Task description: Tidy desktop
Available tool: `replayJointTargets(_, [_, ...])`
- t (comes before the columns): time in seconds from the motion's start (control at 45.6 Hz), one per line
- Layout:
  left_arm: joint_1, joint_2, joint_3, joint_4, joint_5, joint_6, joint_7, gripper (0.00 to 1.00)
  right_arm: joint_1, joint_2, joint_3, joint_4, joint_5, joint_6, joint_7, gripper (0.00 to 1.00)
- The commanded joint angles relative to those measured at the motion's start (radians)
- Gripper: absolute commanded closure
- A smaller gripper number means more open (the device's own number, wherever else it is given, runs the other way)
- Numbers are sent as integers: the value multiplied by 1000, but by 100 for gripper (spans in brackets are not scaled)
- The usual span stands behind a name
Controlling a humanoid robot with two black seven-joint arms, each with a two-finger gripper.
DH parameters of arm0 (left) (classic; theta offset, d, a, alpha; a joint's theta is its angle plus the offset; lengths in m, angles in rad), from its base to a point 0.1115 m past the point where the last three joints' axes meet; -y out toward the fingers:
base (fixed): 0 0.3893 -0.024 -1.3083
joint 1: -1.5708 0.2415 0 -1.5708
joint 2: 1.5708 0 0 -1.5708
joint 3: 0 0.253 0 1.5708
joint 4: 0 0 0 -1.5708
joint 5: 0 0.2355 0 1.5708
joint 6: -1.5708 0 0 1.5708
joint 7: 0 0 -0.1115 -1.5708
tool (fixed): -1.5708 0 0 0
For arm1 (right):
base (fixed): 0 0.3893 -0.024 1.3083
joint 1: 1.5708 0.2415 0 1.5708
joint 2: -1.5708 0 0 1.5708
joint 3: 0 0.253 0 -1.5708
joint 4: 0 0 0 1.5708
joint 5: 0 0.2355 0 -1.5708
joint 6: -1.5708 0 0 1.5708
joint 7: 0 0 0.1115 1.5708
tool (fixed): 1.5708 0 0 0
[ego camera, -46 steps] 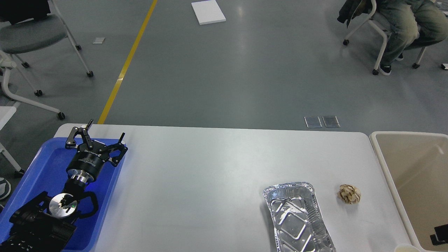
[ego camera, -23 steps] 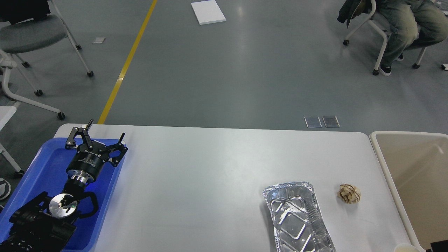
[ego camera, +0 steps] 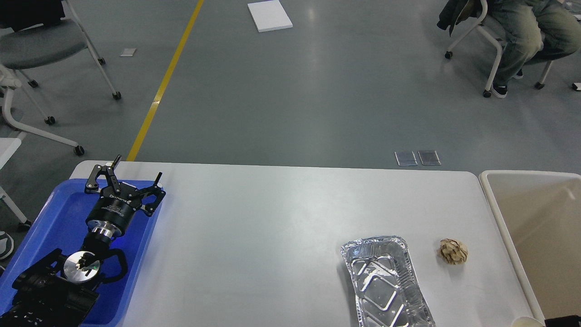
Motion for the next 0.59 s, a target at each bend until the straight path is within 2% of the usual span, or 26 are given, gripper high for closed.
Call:
replayJointTargets(0.0, [0,0,0,1,0,0,0,0,-109,50,52,-44,-2,-53,3,1])
replayJointTargets(0.329, [0,0,1,0,0,0,0,0,-258,117,196,-131,-2,-81,7,2])
replayJointTargets(0.483, [0,0,0,0,1,0,0,0,-270,122,193,-133,-41,-111,10,20])
replayJointTargets(0.571, [0,0,0,0,0,0,0,0,-272,131,191,-130,-95,-116,19,39])
